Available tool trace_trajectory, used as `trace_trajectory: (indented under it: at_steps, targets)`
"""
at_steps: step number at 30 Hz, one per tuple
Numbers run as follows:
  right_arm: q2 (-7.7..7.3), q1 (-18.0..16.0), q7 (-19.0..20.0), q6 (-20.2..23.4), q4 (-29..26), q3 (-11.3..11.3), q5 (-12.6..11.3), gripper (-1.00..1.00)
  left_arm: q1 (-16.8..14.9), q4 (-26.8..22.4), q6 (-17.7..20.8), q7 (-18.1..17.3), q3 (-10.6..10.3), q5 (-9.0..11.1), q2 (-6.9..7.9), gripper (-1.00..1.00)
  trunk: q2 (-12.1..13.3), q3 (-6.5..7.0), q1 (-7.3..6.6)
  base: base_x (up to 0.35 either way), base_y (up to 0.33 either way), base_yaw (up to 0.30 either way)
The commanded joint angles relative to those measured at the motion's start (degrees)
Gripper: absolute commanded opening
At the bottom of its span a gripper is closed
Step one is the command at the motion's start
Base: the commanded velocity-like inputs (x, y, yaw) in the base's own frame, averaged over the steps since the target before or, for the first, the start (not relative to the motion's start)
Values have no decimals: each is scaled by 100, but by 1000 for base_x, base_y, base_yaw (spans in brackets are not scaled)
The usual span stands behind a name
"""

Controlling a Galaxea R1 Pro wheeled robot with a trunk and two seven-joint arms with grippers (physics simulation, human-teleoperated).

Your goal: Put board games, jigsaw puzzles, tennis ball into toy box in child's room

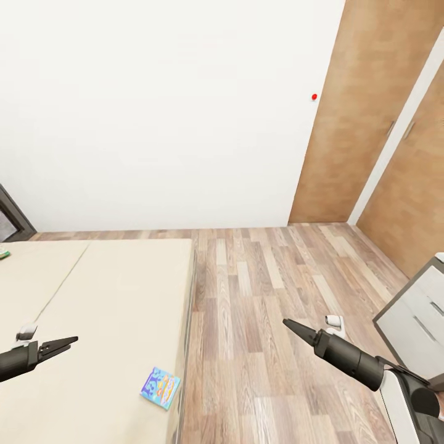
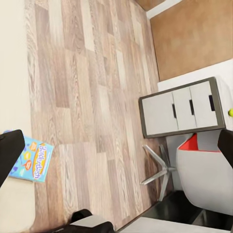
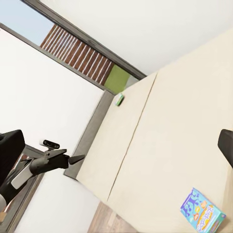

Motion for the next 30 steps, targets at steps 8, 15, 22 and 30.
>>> trace_trajectory:
  at_steps: [8,15,22,30]
  targets:
    - [0,-5,7,30,-1,-3,-12,100,-4,0,60,-22,4,2,1,100,-11,66,3,0,0,47]
    - [0,-5,6,30,-1,-3,-12,100,-4,0,60,-22,3,2,1,100,-11,133,3,0,0,60]
    - [0,-5,6,30,-1,-3,-12,100,-4,0,60,-23,4,2,1,100,-11,200,3,0,0,62]
    - [0,-5,6,30,-1,-3,-12,100,-4,0,60,-23,3,2,1,100,-11,276,3,0,0,65]
